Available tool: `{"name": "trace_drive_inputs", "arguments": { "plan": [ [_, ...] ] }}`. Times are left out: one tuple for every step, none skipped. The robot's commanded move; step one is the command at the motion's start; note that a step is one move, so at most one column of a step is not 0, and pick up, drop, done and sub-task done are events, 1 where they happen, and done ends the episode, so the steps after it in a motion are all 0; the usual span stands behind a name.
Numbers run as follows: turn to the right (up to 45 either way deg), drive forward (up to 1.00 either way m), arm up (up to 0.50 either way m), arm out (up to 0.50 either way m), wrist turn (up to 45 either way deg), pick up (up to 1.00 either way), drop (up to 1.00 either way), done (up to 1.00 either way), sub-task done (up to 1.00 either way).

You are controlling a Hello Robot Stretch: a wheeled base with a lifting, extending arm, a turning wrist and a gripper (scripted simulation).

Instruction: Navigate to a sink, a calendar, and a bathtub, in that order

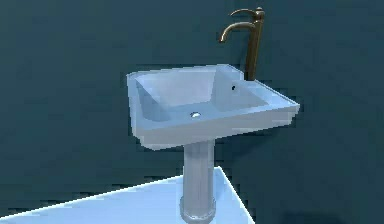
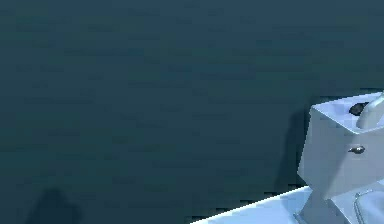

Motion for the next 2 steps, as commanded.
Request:
{"name": "trace_drive_inputs", "arguments": {
  "plan": [
    [0.0, 0.0, 0.0, 0.0, 0.0, 0.0, 0.0, 0.0, 1.0],
    [-45.0, 0.0, 0.0, 0.0, 0.0, 0.0, 0.0, 0.0, 0.0]
  ]
}}
